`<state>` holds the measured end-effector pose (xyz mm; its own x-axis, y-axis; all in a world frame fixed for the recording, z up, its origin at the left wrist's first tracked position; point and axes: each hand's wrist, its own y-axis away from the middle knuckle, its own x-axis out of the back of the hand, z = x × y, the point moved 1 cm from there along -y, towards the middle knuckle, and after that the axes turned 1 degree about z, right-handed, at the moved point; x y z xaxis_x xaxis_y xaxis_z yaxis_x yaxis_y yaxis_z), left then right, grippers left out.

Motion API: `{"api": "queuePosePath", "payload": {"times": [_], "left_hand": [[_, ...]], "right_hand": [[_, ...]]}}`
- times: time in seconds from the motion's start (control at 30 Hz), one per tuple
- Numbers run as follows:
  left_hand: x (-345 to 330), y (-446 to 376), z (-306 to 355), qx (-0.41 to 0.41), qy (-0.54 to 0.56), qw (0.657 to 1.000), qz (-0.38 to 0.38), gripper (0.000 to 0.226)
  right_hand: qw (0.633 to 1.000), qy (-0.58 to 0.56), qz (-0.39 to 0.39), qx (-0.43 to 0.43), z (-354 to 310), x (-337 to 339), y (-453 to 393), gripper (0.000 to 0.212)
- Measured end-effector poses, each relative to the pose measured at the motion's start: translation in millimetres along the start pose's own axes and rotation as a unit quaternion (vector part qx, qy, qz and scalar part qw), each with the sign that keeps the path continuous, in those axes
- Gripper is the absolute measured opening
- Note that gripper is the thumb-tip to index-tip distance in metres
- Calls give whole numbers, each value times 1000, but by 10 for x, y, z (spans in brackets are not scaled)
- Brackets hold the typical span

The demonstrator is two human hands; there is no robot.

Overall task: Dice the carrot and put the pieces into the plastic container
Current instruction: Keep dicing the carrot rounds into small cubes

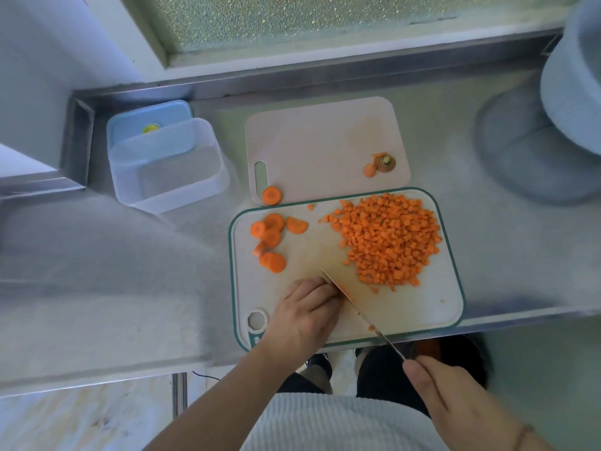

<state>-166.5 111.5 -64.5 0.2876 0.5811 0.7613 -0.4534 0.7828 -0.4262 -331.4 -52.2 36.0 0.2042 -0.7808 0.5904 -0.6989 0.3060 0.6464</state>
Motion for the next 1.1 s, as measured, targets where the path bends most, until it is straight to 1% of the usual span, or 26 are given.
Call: {"api": "queuePosePath", "payload": {"times": [0.03,0.07,0.1,0.2,0.27,0.37,0.47,0.57,0.6,0.67,0.7,0.77,0.8,0.87,0.93,1.0,1.07,1.1], "left_hand": [[-3,2,-4,2,4,1000,1,11],[0,-1,-8,2,7,1000,2,12],[3,-4,-11,2,9,1000,3,12],[17,-6,-8,0,0,1000,3,12],[18,-9,-8,4,-5,1000,6,11],[13,-8,-11,19,-10,1000,18,9],[16,2,-4,18,-8,999,27,6],[17,6,-3,13,-9,999,33,6],[16,7,-6,13,-10,999,33,7],[20,8,-5,12,-13,999,32,10],[26,11,-5,12,-16,999,31,11],[53,25,-6,12,-18,999,25,11],[64,35,-10,12,-18,999,25,9],[79,57,-14,15,-26,999,31,7],[81,67,-14,19,-39,998,35,7],[80,70,-8,19,-55,998,36,6],[89,71,-2,14,-68,997,37,4],[101,69,3,11,-73,997,37,4]], "right_hand": [[1000,-16,-2,11,4,-28,-34,100],[999,-28,-6,22,16,-55,-78,101],[998,-42,-4,37,25,-90,-134,98],[993,-78,16,82,-38,-130,-246,81],[993,-87,22,83,-37,-101,-217,77],[996,-77,20,48,29,-48,-80,85],[998,-60,13,16,92,-39,42,86],[999,-47,1,3,105,-50,39,93],[999,-46,-6,7,82,-63,10,91],[999,-42,-4,27,30,-106,-76,78],[998,-45,-5,40,1,-129,-121,74],[996,-64,1,64,-20,-165,-165,80],[995,-74,2,61,-8,-157,-160,86],[996,-82,9,47,22,-110,-82,95],[997,-67,15,27,29,-75,40,96],[998,-49,30,-3,35,-71,130,103],[998,-44,38,-2,49,-92,139,112],[999,-40,24,2,63,-110,119,111]]}}
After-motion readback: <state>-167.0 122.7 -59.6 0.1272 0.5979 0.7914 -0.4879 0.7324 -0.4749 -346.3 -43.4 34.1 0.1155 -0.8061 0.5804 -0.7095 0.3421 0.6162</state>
